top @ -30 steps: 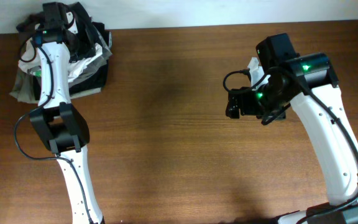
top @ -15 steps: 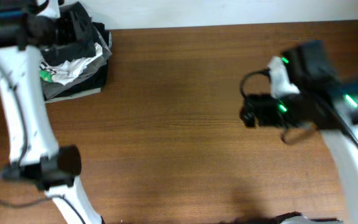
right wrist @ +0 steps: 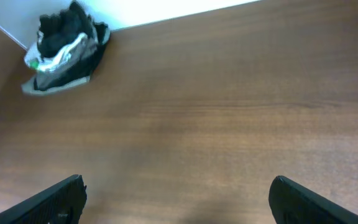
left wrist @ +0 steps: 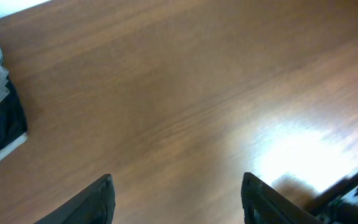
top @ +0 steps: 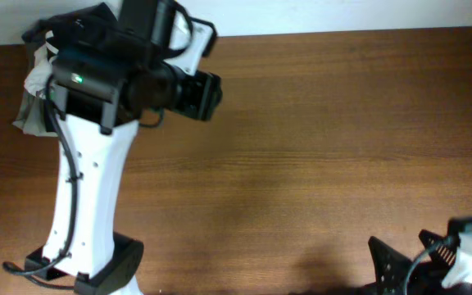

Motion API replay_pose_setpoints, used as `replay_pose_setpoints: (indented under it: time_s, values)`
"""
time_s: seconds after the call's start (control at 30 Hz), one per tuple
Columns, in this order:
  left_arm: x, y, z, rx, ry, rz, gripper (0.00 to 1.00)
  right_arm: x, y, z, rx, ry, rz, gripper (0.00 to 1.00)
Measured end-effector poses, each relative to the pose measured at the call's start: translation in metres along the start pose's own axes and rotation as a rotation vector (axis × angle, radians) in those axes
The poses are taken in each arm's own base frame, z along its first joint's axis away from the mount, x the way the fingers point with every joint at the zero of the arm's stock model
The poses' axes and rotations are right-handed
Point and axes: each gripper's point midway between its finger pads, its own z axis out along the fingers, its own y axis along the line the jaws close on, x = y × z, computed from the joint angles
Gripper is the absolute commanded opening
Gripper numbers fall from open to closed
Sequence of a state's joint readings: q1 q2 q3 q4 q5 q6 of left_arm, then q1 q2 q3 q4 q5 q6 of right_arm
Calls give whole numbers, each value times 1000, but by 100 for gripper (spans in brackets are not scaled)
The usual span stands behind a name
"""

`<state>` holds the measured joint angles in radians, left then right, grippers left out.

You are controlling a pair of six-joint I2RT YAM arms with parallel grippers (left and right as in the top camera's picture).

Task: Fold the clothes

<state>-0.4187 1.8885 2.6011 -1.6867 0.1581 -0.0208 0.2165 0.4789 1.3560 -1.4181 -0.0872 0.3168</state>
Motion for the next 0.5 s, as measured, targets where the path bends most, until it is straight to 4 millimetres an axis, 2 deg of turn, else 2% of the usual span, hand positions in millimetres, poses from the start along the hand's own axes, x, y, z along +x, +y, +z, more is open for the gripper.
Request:
replay_pose_setpoints:
  time_s: [0.13, 0.27, 0.33, 0.4, 0.5]
  values:
    - [28, -16, -16, -40, 30, 27, 71, 10, -8, 7, -2, -80, 26, 99]
    - [63, -10, -58, -91, -33, -20, 72, 2, -9, 18, -8, -140, 38, 99]
    - [82, -8, -76, -100, -91, -42, 99, -3, -11, 23, 0, -161, 38, 99]
    - [91, -6, -81, -98, -150, -48, 99, -5, -15, 28, 19, -171, 42, 99]
    - [116, -2, -73, -95, -228, -68, 99, -3, -23, 36, 60, -172, 46, 99]
